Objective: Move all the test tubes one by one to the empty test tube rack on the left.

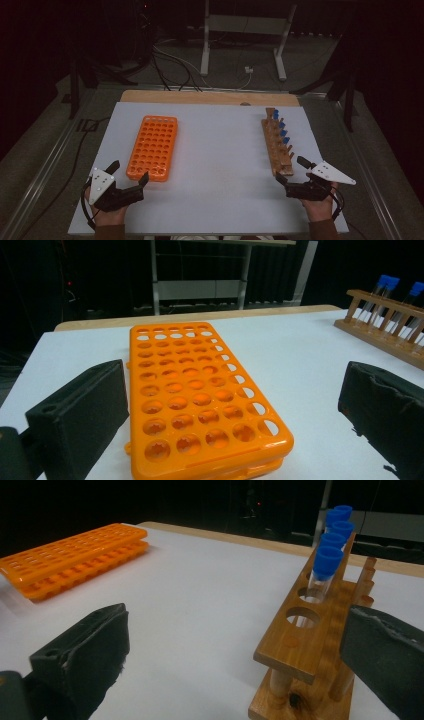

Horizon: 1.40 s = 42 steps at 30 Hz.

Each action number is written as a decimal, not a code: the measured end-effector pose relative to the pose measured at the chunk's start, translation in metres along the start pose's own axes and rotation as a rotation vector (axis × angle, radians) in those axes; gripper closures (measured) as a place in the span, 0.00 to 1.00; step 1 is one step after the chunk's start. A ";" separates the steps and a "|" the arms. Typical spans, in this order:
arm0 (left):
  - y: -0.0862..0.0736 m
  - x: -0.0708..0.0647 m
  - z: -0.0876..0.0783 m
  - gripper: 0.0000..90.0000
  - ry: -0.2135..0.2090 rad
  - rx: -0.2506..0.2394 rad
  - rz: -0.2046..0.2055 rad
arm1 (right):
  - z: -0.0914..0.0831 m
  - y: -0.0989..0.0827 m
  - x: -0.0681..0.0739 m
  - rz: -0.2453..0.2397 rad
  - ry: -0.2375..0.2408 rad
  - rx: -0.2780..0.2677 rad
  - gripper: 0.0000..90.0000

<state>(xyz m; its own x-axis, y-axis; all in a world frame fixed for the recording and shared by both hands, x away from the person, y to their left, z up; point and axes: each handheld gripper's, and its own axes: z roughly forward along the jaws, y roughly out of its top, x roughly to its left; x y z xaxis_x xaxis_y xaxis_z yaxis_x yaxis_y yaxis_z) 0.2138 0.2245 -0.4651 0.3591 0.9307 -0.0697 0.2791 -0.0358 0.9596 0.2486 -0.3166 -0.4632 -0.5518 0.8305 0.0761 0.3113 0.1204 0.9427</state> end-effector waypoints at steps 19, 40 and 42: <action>0.001 0.001 0.001 0.01 0.011 0.002 -0.018 | 0.001 0.016 -0.007 -0.017 0.006 0.057 0.08; -0.001 0.001 0.004 0.01 0.006 0.008 -0.044 | 0.049 0.035 -0.052 -0.006 -0.046 0.148 0.57; -0.001 0.001 0.004 0.01 0.005 0.008 -0.043 | 0.052 0.034 -0.054 -0.003 -0.056 0.157 0.65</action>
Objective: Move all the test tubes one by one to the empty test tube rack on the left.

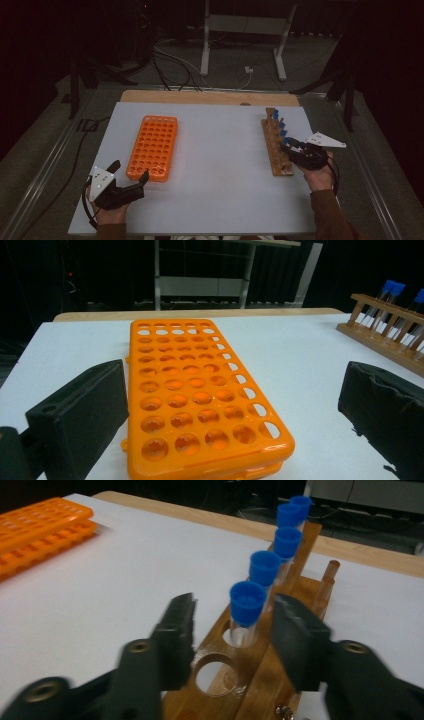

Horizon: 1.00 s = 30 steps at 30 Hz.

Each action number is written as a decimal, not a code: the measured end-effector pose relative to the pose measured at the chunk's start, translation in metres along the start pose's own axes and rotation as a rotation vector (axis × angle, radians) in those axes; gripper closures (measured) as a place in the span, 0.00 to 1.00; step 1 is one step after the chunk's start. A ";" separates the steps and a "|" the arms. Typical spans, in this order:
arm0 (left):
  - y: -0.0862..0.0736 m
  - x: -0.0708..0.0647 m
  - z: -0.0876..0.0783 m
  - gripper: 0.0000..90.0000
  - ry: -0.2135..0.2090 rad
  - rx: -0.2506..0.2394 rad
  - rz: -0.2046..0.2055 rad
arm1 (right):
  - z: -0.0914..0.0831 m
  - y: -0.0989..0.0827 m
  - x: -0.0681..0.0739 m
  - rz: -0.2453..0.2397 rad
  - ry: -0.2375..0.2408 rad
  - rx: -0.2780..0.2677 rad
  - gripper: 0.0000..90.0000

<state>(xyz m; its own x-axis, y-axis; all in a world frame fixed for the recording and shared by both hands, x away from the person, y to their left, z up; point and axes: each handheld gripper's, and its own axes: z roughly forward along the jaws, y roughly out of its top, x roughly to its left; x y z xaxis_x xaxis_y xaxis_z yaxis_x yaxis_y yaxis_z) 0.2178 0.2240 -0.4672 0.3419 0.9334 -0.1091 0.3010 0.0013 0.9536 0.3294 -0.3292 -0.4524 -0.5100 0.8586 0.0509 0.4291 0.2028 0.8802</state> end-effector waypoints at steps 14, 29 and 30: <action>0.000 0.001 0.001 0.01 0.000 0.002 -0.007 | 0.015 0.002 0.001 -0.002 -0.038 0.020 0.84; -0.001 -0.001 0.002 0.01 -0.001 0.017 -0.007 | 0.012 0.007 0.002 -0.002 -0.047 0.020 0.85; -0.001 -0.001 0.002 0.01 -0.001 0.017 -0.007 | 0.012 0.007 0.002 -0.002 -0.047 0.020 0.85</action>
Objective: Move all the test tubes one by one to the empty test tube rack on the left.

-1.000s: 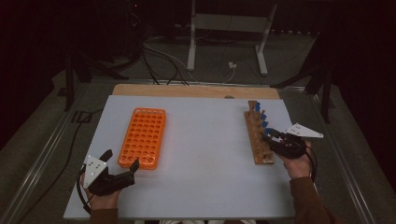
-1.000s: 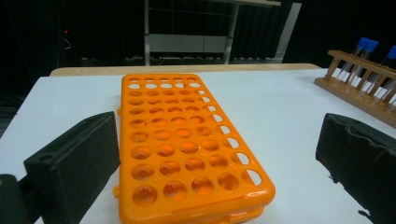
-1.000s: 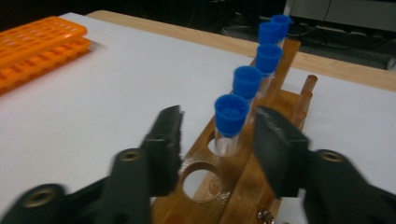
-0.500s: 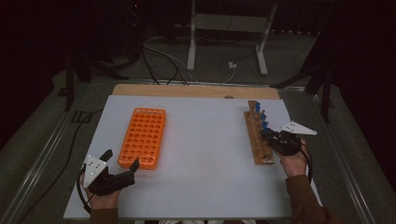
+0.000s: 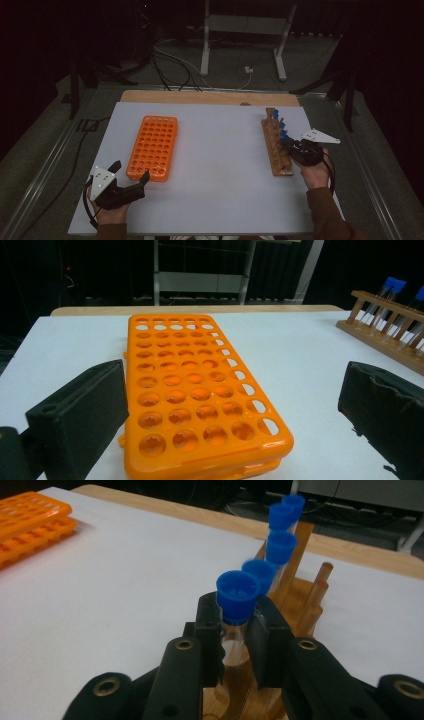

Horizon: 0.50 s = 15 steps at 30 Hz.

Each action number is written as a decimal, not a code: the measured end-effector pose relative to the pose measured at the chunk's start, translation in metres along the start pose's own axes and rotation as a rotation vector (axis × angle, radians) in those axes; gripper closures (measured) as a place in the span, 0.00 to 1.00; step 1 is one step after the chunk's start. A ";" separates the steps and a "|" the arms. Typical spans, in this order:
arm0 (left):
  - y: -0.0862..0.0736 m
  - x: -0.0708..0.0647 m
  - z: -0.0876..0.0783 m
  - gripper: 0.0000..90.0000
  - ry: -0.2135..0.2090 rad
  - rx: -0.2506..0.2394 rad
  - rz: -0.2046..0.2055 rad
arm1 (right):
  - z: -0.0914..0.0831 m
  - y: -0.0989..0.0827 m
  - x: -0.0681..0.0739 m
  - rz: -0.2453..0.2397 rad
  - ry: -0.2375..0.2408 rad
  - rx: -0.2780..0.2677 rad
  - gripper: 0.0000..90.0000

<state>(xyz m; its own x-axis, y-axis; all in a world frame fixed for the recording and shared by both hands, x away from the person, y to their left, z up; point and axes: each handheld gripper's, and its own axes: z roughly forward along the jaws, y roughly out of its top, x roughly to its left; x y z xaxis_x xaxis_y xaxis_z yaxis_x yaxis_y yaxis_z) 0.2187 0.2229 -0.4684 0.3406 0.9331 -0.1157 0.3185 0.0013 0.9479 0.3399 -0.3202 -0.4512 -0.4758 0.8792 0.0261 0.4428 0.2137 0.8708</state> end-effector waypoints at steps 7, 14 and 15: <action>0.001 -0.004 0.001 0.01 0.008 0.017 0.025 | -0.007 0.013 0.001 -0.018 -0.003 -0.013 0.86; 0.001 -0.006 0.005 0.01 0.009 0.042 0.034 | -0.017 0.023 -0.002 -0.014 -0.013 -0.015 0.86; 0.001 -0.006 0.006 0.01 0.009 0.046 0.037 | -0.019 0.025 -0.003 -0.012 -0.011 -0.017 0.86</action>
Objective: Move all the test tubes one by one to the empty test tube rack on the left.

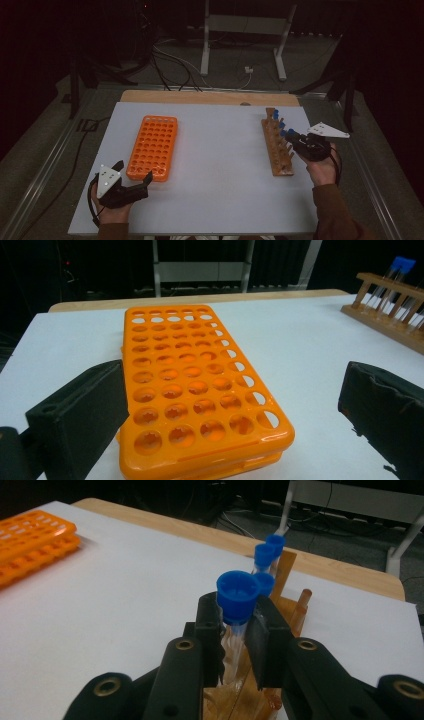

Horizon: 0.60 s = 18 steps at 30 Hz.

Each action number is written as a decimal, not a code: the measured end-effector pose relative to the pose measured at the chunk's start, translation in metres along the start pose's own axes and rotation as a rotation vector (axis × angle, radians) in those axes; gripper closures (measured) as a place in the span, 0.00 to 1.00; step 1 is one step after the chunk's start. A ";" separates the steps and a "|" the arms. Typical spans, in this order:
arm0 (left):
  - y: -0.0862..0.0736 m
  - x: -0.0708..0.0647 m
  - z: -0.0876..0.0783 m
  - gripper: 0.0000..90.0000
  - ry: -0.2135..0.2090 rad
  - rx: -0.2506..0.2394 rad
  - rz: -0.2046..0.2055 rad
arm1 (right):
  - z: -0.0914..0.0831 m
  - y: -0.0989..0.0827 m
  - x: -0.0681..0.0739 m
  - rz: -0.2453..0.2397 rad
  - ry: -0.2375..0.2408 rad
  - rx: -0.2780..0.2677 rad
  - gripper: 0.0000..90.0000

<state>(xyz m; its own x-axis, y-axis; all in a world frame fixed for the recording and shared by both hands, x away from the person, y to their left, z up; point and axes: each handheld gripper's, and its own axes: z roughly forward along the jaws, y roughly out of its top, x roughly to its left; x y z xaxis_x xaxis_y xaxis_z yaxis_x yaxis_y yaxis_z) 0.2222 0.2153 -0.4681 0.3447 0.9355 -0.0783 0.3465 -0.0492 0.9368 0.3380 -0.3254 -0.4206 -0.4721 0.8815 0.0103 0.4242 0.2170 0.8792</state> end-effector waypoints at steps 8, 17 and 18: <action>0.000 0.001 0.001 0.01 0.008 0.012 0.005 | -0.009 0.014 -0.001 0.005 -0.001 -0.014 0.86; 0.007 -0.006 0.001 0.01 -0.006 0.004 0.008 | -0.019 0.023 -0.001 0.011 0.006 -0.042 0.86; 0.009 -0.008 0.002 0.01 -0.010 0.000 0.010 | -0.019 0.023 -0.001 0.011 0.006 -0.042 0.86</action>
<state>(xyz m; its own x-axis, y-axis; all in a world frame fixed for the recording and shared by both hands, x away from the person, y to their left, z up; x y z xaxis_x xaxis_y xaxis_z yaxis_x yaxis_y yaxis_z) 0.2241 0.2070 -0.4599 0.3569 0.9313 -0.0723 0.3426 -0.0585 0.9377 0.3332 -0.3290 -0.3912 -0.4724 0.8811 0.0231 0.3967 0.1891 0.8983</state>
